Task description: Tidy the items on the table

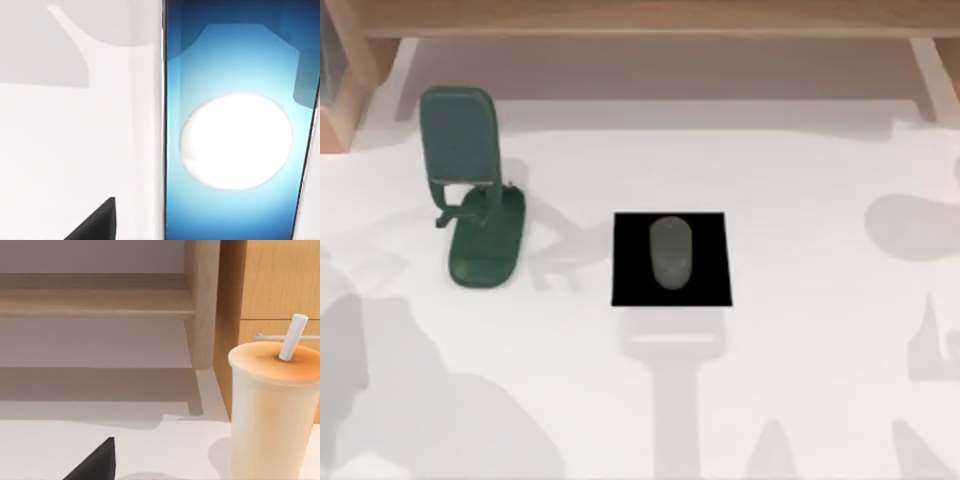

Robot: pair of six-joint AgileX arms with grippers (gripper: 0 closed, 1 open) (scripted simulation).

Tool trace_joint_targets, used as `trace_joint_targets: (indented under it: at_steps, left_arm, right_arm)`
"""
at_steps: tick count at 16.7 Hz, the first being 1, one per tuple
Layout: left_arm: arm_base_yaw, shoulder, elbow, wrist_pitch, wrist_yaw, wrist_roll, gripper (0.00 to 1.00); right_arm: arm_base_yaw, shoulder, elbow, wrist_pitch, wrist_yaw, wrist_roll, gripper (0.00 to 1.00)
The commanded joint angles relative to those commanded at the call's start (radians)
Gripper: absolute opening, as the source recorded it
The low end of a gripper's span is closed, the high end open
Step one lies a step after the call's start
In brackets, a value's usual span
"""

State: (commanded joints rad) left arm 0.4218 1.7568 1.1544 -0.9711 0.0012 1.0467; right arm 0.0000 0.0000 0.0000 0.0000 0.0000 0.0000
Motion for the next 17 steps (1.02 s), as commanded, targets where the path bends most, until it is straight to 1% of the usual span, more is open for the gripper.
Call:
trace_joint_targets:
  at_steps: [3, 9, 14, 17]
  left_arm:
    - [0.002, 0.028, -0.033, 0.064, -0.001, 0.0, 1.0]
    - [0.005, 0.117, -0.137, 0.259, -0.001, 0.005, 1.0]
    - [0.006, 0.125, -0.147, 0.275, -0.001, 0.005, 1.0]
    - [0.006, 0.125, -0.147, 0.275, -0.001, 0.005, 0.77]
  right_arm:
    - [0.0, 0.0, 0.0, 0.0, 0.0, 0.0, 1.0]
    - [0.0, 0.0, 0.0, 0.0, 0.0, 0.0, 1.0]
    - [0.0, 0.0, 0.0, 0.0, 0.0, 0.0, 1.0]
    - [0.0, 0.0, 0.0, 0.0, 0.0, 0.0, 1.0]
